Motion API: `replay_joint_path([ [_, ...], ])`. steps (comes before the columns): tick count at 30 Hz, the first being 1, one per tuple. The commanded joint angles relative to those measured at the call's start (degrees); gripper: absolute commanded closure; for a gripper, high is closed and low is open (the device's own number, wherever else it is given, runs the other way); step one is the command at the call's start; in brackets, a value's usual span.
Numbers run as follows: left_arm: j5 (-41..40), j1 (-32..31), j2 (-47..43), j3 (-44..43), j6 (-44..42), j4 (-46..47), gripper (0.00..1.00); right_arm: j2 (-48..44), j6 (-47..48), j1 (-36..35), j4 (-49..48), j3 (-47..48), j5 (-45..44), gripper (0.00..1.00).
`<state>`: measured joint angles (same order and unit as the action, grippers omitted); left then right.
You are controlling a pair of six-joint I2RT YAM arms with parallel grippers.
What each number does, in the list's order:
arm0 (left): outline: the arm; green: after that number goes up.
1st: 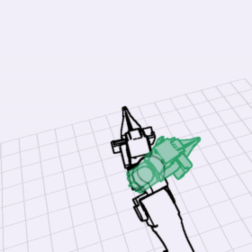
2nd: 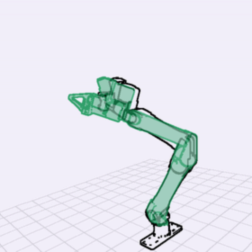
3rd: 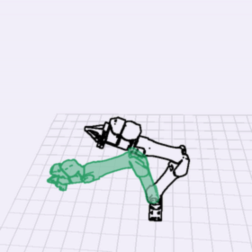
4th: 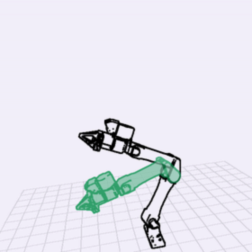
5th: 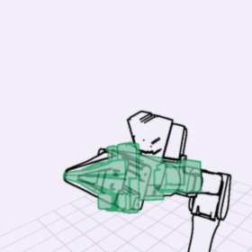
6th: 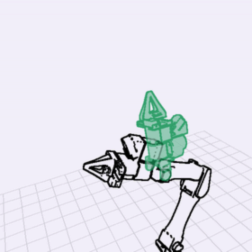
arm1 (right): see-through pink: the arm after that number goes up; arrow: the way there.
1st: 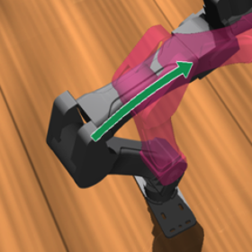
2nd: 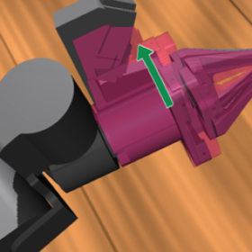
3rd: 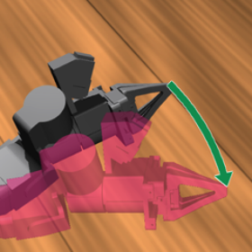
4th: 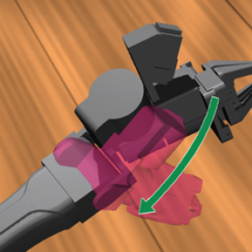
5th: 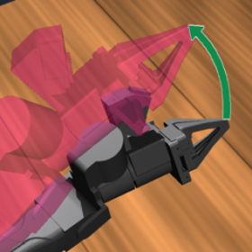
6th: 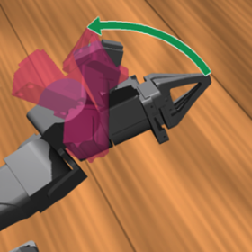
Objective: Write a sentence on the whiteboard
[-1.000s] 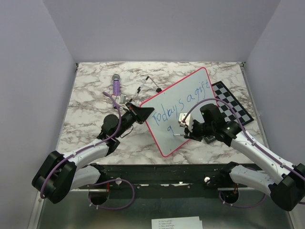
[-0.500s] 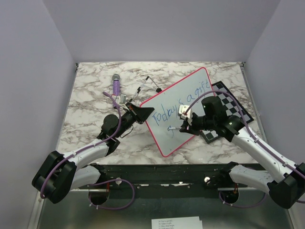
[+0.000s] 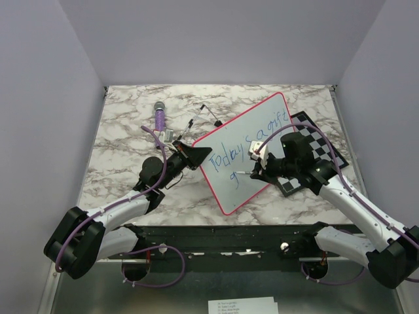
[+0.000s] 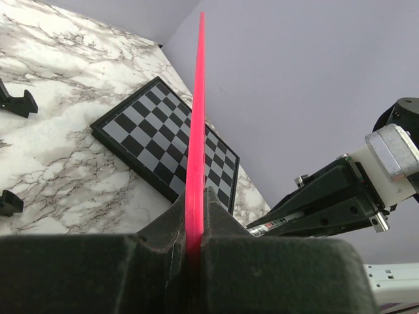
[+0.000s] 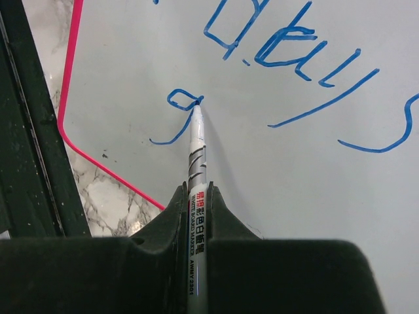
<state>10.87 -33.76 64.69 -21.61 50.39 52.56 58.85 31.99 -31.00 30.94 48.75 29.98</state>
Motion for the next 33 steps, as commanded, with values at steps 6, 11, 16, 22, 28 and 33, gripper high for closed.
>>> replay_joint_path([
  [6,-0.94,-0.17,-1.58,-0.89,0.06,7.3,1.0,0.21,0.27,0.16,-1.14,-1.2,-2.99,1.0],
  [11,-1.03,-0.17,-1.84,-0.72,0.06,7.21,1.0,1.44,0.09,0.15,-1.41,-0.76,-3.35,1.0],
  [16,-1.03,-0.17,-1.76,-0.81,0.15,7.3,1.0,2.06,-0.34,0.15,-1.76,-0.15,-3.61,0.99],
  [22,-0.94,-0.17,-1.67,-0.72,0.15,7.39,1.0,1.53,-2.36,0.15,-3.86,-0.32,-5.89,1.0],
  [28,-0.94,-0.17,-1.84,-0.81,0.15,7.21,1.0,1.0,-3.42,0.42,-4.75,-0.94,-8.26,0.99],
  [33,-0.94,-0.17,-2.11,-1.07,-0.03,6.6,1.0,0.39,-3.77,1.12,-4.75,-1.55,-9.32,0.99],
])
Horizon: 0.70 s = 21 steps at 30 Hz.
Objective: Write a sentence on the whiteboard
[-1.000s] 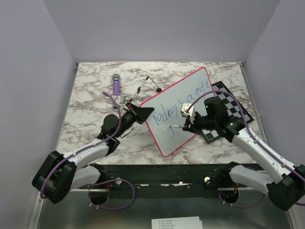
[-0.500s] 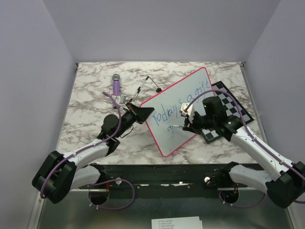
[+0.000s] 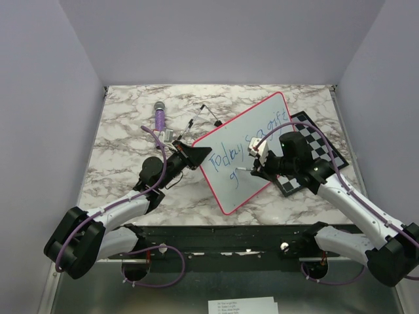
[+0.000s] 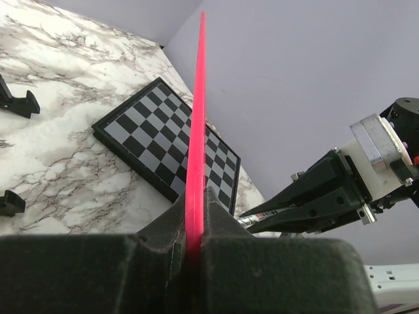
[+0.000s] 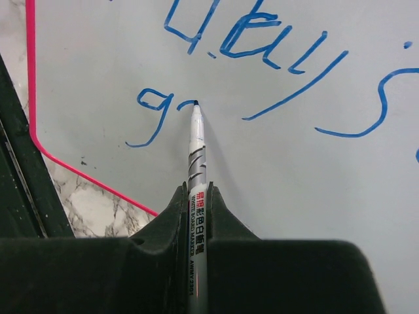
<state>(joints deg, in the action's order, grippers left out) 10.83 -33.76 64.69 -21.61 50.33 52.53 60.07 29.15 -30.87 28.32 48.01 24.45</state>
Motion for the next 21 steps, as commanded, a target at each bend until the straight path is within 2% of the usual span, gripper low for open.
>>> replay_joint_path([
  [1,-0.9,-0.17,-2.19,-1.07,-0.05,6.53,1.0,-0.92,-1.02,1.25,-2.04,-0.99,-3.88,1.0],
  [9,-0.9,-0.17,-2.46,-1.25,-0.4,6.0,1.0,-1.89,0.65,1.43,0.51,-2.48,-3.36,0.99],
  [21,-0.81,-0.17,-1.93,-1.33,-0.23,6.62,1.0,-0.66,3.55,1.43,3.94,-1.95,2.36,0.99],
])
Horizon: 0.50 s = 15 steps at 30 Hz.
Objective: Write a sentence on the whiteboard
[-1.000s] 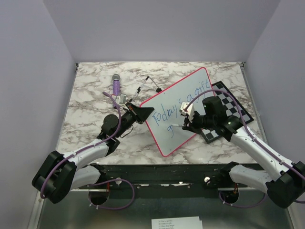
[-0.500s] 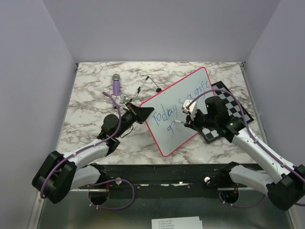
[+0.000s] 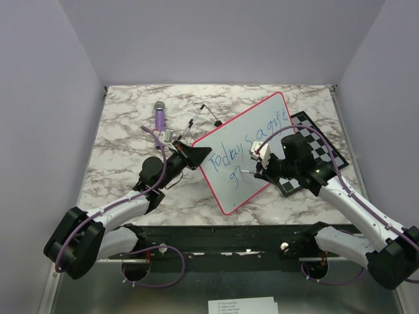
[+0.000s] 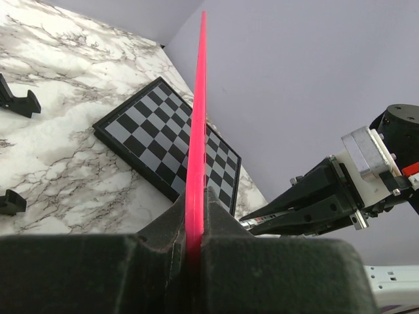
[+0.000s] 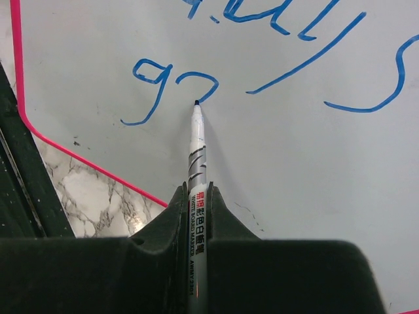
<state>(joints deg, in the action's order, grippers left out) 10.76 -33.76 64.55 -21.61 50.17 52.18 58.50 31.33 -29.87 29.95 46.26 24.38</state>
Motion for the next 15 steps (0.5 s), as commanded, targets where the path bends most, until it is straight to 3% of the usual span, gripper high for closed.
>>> replay_joint_path([
  [1,-0.75,-0.17,-1.8,-1.33,0.01,6.97,1.0,1.0,1.28,0.42,2.47,-0.03,3.21,0.99],
  [15,-0.75,-0.17,-1.36,-1.16,0.28,7.58,1.0,3.29,-0.92,0.25,0.11,3.83,4.63,0.99],
])
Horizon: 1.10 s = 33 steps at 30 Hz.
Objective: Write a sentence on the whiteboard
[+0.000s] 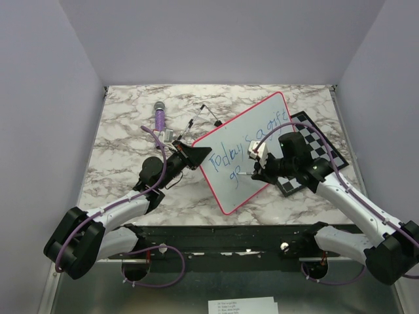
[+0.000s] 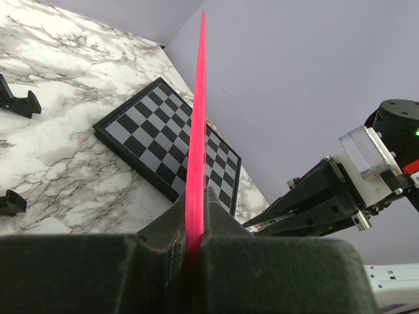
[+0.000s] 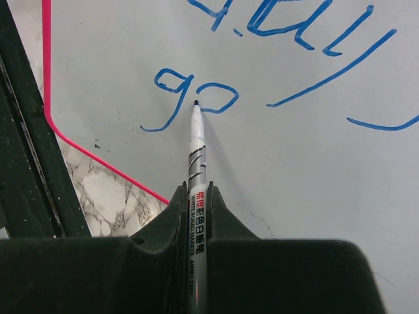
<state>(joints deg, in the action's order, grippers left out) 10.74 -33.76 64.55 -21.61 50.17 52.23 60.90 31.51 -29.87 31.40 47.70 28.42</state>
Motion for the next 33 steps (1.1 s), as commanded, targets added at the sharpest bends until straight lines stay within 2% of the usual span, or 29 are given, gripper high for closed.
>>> replay_joint_path([
  [1,-0.72,-0.17,-1.27,-1.07,0.28,7.54,1.0,0.97,-1.27,0.34,-1.86,2.66,-0.29,0.99],
  [10,-0.72,-0.17,-1.27,-0.72,0.28,7.8,1.0,-0.69,-2.85,0.51,-2.83,2.92,-0.31,1.0],
  [14,-0.81,-0.17,-1.71,-0.46,0.28,7.54,1.0,-4.47,-4.52,4.8,-3.27,2.49,2.16,1.0],
  [18,-0.64,-0.17,-1.36,-0.63,0.36,7.89,1.0,-5.62,-5.31,6.05,-5.12,0.73,-0.56,0.99],
  [24,-0.81,-0.17,-1.89,-0.19,0.36,7.89,1.0,-3.87,-6.89,6.4,-6.79,0.9,-5.13,0.99],
  [33,-0.72,-0.17,-1.98,-0.45,0.28,7.63,1.0,-0.97,-7.16,6.23,-7.14,2.04,-5.84,1.0],
])
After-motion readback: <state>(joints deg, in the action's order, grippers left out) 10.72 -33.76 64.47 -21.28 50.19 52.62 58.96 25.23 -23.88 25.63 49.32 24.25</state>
